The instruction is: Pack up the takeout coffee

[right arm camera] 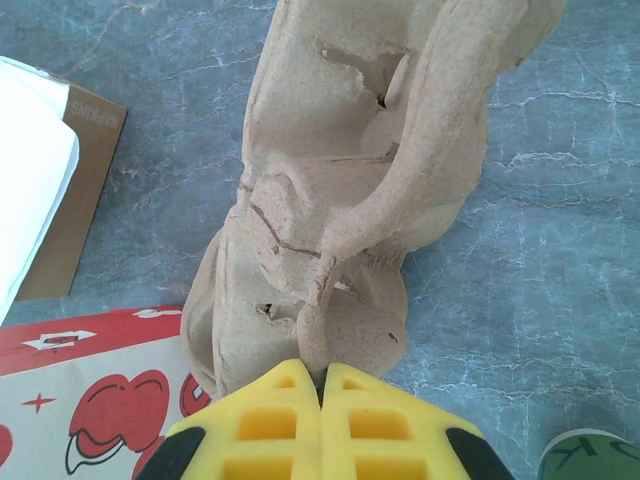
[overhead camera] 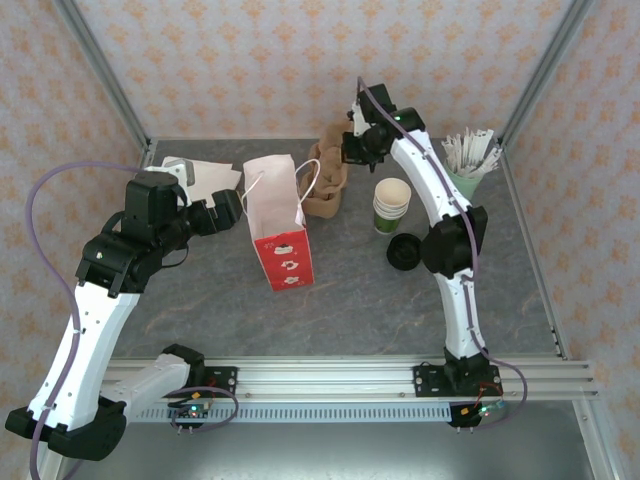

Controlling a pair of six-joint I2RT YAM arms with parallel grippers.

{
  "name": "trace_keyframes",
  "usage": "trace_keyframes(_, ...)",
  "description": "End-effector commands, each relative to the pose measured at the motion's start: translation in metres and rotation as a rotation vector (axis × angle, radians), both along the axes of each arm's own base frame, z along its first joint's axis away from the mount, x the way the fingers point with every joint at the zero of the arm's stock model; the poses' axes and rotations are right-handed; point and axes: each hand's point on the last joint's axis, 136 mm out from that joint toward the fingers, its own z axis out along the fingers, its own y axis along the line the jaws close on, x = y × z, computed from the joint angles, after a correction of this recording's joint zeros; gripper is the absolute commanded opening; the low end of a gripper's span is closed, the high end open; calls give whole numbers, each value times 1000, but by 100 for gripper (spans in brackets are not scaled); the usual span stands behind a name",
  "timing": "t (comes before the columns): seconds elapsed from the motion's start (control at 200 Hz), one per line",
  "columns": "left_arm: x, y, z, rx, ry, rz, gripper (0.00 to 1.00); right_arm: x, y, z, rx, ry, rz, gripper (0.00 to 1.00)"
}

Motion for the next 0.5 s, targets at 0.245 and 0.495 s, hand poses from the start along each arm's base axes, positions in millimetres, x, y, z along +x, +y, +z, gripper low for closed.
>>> trace_keyframes(0.245, 2, -9, 37, -102, -112, -27, 100, -15, -24, 72, 56, -131, -13, 0)
trace_keyframes(0.495, 11, -40, 71, -233, -203, -155, 100, -47, -68, 133, 103, -240, -56, 0)
